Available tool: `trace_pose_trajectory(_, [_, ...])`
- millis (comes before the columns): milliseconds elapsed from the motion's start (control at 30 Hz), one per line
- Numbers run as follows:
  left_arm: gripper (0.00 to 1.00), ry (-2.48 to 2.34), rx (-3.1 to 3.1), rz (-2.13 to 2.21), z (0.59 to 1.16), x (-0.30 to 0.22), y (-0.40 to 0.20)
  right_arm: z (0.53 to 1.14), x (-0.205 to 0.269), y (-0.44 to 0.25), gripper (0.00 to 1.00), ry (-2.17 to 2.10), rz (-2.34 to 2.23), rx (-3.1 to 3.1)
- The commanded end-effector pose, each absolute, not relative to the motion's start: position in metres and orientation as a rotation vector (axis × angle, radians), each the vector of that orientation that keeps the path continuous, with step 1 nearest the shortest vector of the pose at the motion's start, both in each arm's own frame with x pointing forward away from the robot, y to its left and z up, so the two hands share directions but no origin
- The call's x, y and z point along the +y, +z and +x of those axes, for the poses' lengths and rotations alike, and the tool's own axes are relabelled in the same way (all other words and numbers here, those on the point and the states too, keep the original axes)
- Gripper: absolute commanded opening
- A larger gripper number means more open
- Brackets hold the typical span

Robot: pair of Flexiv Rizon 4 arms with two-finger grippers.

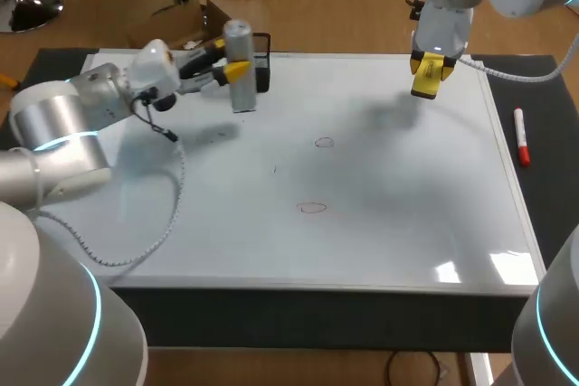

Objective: Pick up the inspection probe, press it on each red-marked spot on the whiteboard one by one, put down the probe, pick up the eraser, and wipe off all the red marks.

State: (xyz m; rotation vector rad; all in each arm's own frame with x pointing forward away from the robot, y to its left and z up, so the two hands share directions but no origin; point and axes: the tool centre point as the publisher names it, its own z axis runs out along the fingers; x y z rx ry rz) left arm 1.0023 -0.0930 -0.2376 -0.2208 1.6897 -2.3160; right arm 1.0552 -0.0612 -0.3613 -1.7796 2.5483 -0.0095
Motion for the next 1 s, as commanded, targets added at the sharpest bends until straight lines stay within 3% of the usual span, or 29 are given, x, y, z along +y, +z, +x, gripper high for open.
trace_pose_trajectory(33, [0.0, -2.272, 1.668, -0.285, 0.998, -0.061, -0.237, 1.056, -0.062, -0.36, 0.0, -0.012, -1.784, 2.549])
trace_pose_trajectory(467, [0.0, -2.23, 1.653, -0.362, 1.01, -0.018, -0.247, 1.056, -0.062, -0.36, 0.0, -0.012, -1.784, 2.549])
trace_pose_trajectory(1000, [0.0, -2.229, 1.657, -0.367, 1.009, -0.014, -0.247, 1.056, -0.062, -0.36, 0.0, -0.012, -1.784, 2.549])
